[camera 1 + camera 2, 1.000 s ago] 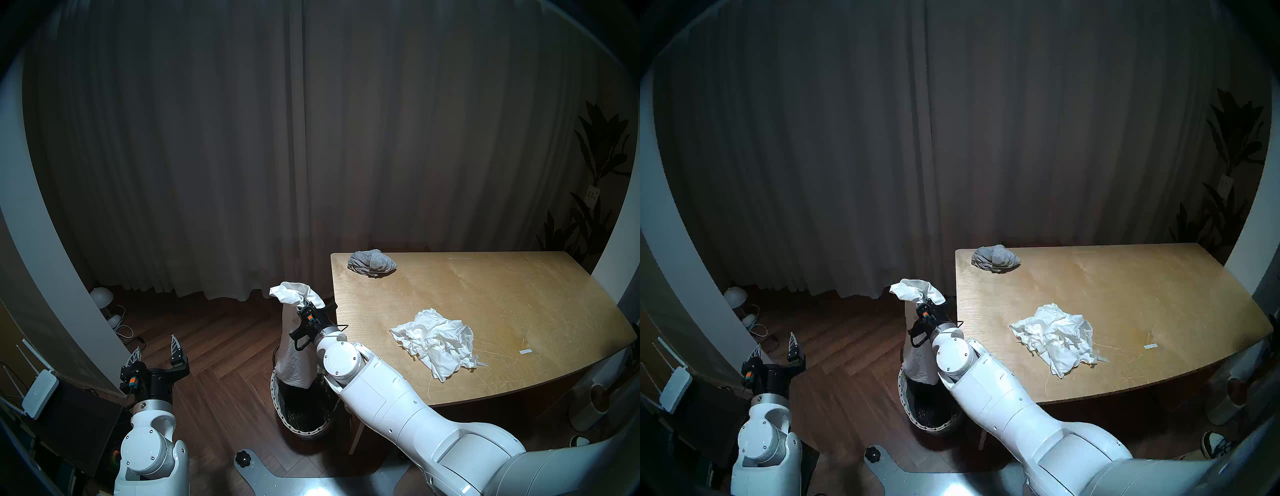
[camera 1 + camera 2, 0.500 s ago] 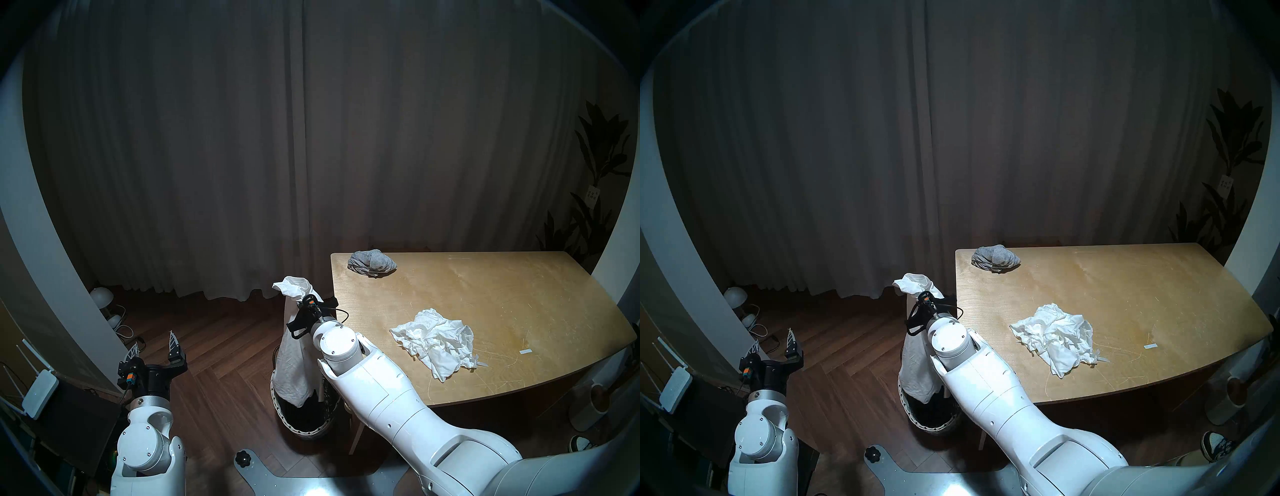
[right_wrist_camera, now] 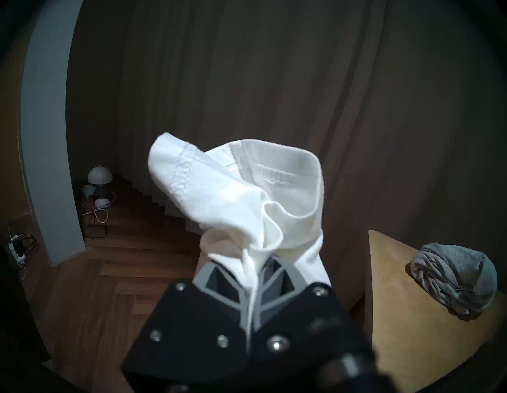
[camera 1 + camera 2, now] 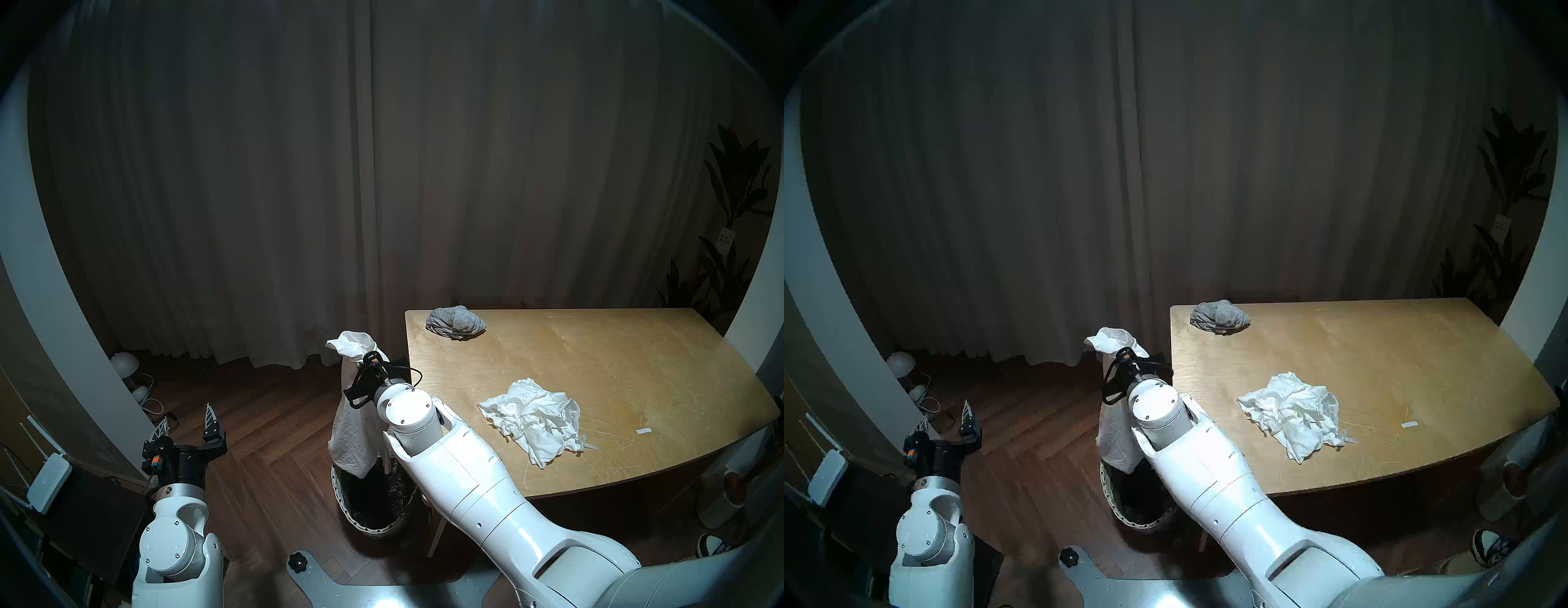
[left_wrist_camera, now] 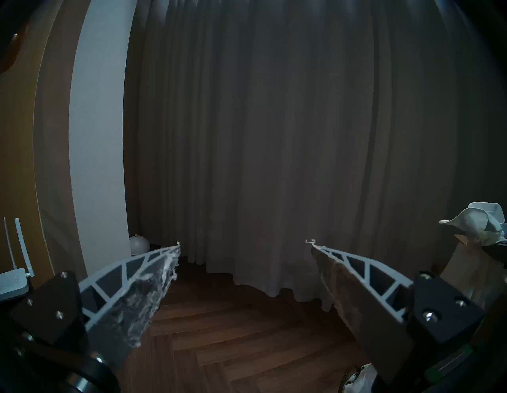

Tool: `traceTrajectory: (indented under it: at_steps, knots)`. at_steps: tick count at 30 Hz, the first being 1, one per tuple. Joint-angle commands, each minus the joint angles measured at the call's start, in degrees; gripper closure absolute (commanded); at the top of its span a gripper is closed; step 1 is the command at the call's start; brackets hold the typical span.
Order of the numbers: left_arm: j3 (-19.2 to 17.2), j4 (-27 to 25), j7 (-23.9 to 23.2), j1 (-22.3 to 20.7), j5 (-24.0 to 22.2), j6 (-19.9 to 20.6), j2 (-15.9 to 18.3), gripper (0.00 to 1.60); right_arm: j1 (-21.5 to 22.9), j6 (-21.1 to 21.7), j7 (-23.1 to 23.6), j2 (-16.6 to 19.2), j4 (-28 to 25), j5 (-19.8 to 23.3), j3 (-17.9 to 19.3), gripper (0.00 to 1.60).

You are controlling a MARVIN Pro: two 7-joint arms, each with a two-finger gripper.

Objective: Toss clothes into the laundry hamper

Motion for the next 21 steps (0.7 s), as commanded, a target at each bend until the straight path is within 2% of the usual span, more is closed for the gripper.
traceTrajectory:
  at_steps: [1, 13, 21]
  knots:
    - [-0.13, -1.52, -0.47, 0.43, 0.06, -0.16, 0.38, 0.0, -0.05, -1.22, -1.5, -0.05, -2.38, -0.68, 0.1, 1.6]
    - [0.15, -2.24, -0.39, 1.21, 0.38, -0.28, -0.25, 0.0, 0.22, -2.38, -1.6, -0.46, -2.24, -0.87, -0.41, 1.6]
    - [0.9, -2.88, -0.28, 1.49, 1.33, -0.14, -0.62, 0.0, -0.9, -2.75, -1.71, 1.36, -3.14, -0.53, 0.76, 1.6]
